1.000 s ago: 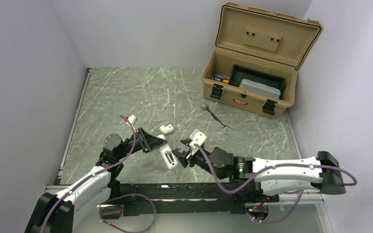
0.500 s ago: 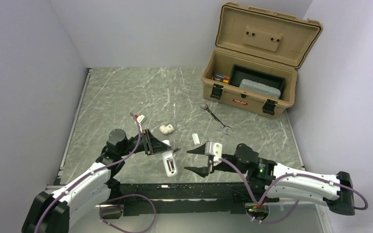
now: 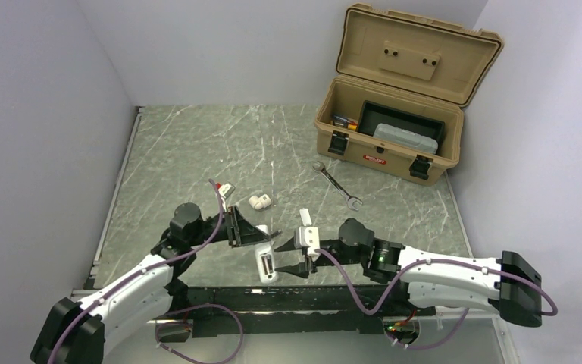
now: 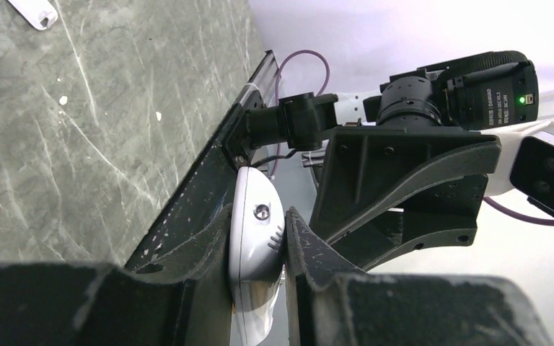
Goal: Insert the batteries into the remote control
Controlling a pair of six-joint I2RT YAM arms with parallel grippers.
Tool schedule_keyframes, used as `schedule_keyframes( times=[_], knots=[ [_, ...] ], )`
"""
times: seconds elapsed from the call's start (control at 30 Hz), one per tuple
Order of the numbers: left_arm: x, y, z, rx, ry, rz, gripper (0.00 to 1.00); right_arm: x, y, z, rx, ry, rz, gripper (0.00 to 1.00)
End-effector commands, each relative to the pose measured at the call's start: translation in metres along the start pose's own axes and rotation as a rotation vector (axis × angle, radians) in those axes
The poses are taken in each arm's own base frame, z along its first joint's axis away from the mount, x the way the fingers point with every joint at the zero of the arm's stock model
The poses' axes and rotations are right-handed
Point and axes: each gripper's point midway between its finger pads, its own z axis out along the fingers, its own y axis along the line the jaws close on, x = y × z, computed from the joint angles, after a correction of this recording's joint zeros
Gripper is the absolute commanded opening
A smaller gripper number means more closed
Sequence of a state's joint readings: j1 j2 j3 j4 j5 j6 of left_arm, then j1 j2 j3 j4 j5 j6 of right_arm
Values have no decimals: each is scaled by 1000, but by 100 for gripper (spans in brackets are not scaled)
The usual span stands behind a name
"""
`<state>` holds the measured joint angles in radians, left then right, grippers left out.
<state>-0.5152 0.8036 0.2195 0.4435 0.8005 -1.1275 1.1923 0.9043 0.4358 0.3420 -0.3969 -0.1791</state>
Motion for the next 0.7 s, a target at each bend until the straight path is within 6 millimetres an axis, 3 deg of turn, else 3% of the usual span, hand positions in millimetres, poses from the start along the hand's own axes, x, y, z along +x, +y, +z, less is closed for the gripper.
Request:
schedule_keyframes(
  times=[0.0, 0.3, 0.67],
  knots=[
    [-5, -23, 3, 79, 1, 47, 0, -41, -5, 9, -46, -131, -71, 49],
    [-1, -28, 7, 112, 19, 47, 0, -45, -11, 16, -60, -163, -69, 48],
    [0, -31, 9, 144, 19, 30, 0, -38, -4, 21, -128, -141, -48, 39]
  ],
)
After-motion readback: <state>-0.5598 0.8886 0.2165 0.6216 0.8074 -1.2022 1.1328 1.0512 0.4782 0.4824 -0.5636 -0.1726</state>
